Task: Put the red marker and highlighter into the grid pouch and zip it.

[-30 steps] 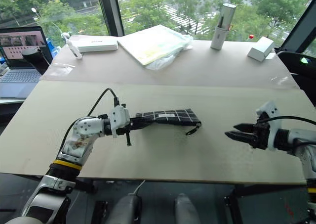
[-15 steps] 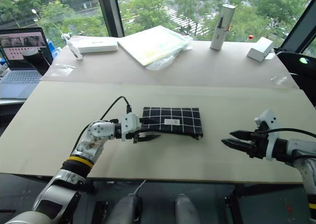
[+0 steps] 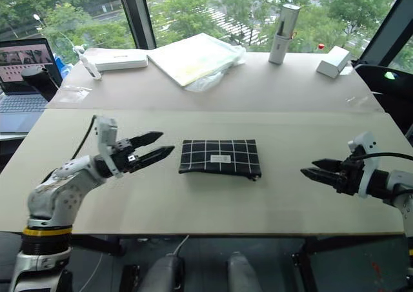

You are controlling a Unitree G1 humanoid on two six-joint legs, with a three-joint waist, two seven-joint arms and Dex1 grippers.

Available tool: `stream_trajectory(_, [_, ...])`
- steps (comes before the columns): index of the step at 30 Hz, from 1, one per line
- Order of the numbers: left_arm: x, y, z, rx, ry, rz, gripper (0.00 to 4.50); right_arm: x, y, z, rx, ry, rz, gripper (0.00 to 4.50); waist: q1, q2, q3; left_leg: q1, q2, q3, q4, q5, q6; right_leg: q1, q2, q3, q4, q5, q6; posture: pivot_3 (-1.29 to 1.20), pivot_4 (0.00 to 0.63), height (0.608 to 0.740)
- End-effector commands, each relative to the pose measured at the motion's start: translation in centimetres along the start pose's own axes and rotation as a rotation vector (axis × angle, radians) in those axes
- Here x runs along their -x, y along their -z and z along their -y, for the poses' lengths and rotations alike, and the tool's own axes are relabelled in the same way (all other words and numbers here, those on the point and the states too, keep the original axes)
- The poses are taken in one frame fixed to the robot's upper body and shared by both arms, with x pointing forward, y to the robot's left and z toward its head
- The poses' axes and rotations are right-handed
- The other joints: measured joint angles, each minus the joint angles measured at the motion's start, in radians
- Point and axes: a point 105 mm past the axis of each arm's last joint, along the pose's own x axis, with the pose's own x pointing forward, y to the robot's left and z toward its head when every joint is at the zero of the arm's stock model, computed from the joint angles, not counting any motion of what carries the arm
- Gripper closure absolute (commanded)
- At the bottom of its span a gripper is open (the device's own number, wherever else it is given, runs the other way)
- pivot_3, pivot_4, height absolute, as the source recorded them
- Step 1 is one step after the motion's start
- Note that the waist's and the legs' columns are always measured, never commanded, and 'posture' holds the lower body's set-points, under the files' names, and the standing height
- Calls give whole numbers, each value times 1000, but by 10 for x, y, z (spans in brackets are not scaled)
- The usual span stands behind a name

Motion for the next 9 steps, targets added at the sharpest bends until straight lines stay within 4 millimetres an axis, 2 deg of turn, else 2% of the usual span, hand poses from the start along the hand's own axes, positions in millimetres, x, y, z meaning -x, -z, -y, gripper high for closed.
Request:
stream_trajectory(1, [33,-3,-14,-25,-122,-1,430,-1,-10,7,35,4,32,1438,-2,0,0,0,0,0,0,0,0,0,0,0,0,0,0,0,150,731])
stream_trajectory(4, [53,5,-24,-7,-215,-7,430,-6,-9,10,32,-3,34,1438,-5,0,0,0,1,0,-1,0,0,-1,0,0,0,2,-4,0,150,731])
stream_trajectory(9, [60,15,-24,18,-243,-10,430,-14,-9,13,28,-1,49,1438,1,0,0,0,0,1,0,0,0,0,0,0,0,2,-4,0,150,731])
